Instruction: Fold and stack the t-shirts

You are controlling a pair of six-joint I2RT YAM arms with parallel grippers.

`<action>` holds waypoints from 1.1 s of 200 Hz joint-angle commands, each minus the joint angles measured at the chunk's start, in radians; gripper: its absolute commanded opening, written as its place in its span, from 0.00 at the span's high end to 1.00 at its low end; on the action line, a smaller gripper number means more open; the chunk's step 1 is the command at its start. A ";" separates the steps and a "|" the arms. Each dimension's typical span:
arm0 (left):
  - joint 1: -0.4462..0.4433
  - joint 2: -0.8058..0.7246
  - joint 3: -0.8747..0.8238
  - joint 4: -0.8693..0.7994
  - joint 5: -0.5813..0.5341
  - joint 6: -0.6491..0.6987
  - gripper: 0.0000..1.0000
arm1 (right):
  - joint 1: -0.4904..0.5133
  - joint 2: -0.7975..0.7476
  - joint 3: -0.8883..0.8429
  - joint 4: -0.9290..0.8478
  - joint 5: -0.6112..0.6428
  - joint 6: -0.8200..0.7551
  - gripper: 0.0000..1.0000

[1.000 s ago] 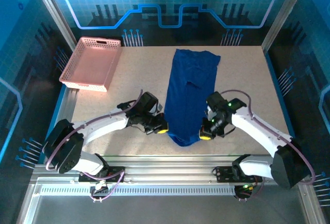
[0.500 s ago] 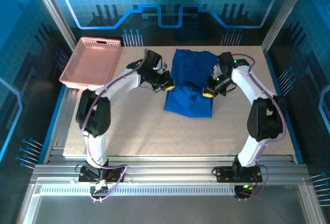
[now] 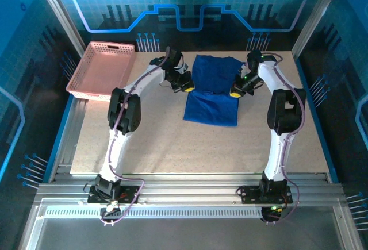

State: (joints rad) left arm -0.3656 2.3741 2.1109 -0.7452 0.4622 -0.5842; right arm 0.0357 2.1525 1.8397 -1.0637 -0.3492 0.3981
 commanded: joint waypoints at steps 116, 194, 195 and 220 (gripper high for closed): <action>0.097 0.004 0.156 0.182 0.025 -0.189 0.35 | -0.082 -0.054 0.065 0.251 -0.029 0.160 0.41; 0.105 -0.408 -0.502 0.192 0.094 -0.025 0.33 | -0.046 -0.432 -0.452 0.251 -0.055 0.131 0.33; 0.105 -0.412 -0.512 0.195 0.096 -0.025 0.33 | -0.045 -0.434 -0.460 0.253 -0.055 0.132 0.33; 0.085 -0.488 -0.738 0.289 0.152 -0.047 0.33 | -0.036 -0.519 -0.660 0.329 -0.098 0.169 0.31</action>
State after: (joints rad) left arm -0.2611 1.9121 1.5490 -0.5175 0.5301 -0.6483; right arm -0.0189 1.6890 1.3273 -0.7788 -0.3923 0.5396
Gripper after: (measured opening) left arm 0.670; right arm 0.685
